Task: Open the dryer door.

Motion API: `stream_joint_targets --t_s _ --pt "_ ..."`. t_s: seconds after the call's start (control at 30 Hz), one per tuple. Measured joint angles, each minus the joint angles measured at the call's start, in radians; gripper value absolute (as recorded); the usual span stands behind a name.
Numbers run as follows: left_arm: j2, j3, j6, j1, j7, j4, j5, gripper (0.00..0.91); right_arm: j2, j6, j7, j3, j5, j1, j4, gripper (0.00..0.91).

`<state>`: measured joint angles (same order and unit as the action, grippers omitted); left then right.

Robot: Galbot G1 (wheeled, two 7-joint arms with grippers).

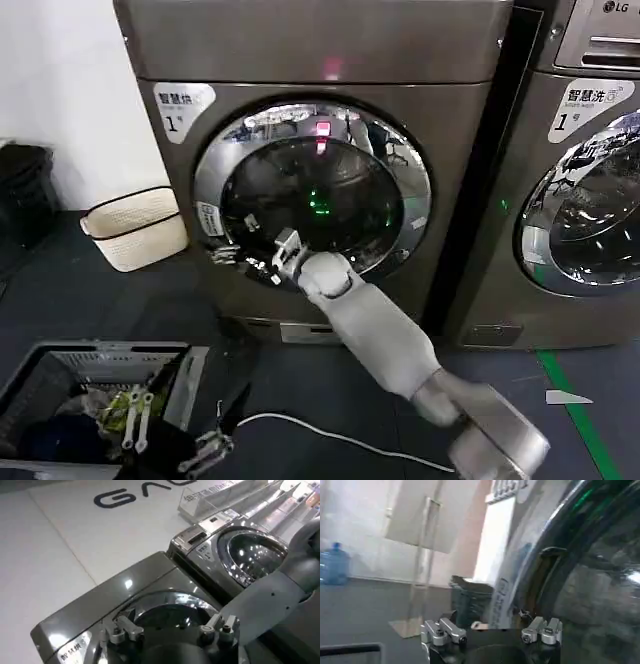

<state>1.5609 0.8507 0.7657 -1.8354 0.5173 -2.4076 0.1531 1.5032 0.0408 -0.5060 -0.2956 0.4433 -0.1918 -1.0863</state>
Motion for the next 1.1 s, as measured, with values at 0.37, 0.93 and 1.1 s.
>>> stream_joint_targets --t_s 0.37,0.93,1.1 --pt "-0.008 0.064 -0.026 0.034 0.001 0.023 -0.043 0.907 -0.114 0.073 -0.138 -0.016 0.082 -0.058 -0.126 0.907" --pt "-0.108 0.379 -0.167 0.156 -0.010 0.112 -0.141 0.907 -0.323 0.118 -0.447 0.017 0.215 -0.194 -0.423 0.907" --pt "-0.143 0.400 -0.211 0.206 -0.027 0.145 -0.134 0.907 -0.385 0.121 -0.536 0.051 0.243 -0.238 -0.496 0.907"
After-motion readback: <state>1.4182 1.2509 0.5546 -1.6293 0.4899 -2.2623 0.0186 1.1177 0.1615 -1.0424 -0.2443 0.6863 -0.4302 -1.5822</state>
